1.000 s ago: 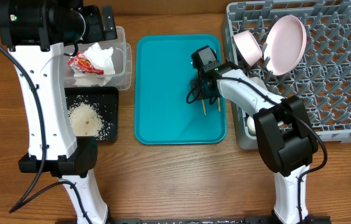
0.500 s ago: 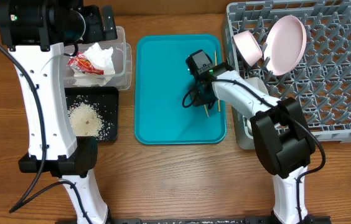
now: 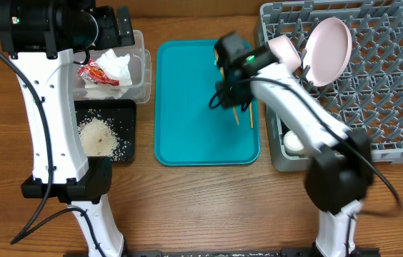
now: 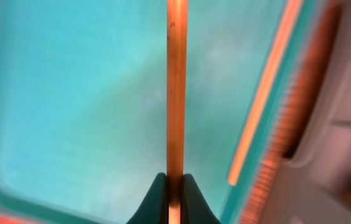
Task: Sort waste into correct bins and load items into the dishwasher
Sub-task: 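Carry the chopstick with the right gripper and drop it in the rack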
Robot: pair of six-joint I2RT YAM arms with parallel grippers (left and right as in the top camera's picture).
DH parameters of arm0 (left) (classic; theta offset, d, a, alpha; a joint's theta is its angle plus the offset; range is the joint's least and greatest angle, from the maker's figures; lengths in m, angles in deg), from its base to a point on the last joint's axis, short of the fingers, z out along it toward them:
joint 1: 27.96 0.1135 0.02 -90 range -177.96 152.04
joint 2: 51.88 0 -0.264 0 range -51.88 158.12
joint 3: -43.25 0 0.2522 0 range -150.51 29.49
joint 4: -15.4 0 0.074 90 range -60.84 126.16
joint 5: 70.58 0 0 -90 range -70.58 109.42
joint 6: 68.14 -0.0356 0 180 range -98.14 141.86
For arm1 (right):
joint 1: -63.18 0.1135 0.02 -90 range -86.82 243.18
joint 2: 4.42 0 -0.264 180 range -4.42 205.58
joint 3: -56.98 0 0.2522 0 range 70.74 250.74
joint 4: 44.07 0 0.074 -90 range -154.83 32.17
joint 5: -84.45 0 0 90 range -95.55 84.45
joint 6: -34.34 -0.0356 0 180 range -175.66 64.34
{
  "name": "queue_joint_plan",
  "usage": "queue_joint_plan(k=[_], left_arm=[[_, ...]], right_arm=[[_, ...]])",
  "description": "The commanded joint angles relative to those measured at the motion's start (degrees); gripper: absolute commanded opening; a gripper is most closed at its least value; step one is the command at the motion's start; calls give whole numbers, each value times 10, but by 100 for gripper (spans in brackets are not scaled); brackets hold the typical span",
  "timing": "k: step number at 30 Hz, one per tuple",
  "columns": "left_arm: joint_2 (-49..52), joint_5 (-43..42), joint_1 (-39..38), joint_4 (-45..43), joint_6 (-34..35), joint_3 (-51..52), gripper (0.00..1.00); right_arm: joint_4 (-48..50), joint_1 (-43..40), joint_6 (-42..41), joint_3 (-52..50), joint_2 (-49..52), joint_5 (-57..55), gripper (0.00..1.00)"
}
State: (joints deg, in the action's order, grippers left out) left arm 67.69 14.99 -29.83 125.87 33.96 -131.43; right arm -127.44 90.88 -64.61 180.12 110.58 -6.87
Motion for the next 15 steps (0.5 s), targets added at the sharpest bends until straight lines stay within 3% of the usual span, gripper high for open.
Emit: queue_joint_plan(k=[1, 8, 15], left_arm=[[-12, 4, -2, 1, 6, -8, 100], [-12, 4, -2, 1, 6, -8, 100], [-12, 4, -2, 1, 6, -8, 100]], right_arm=[[-33, -33, -2, 44, -113, -2, 4], [-137, -132, -2, 42, -216, -12, 4], [-230, -205, 2, 6, -225, -47, 4]])
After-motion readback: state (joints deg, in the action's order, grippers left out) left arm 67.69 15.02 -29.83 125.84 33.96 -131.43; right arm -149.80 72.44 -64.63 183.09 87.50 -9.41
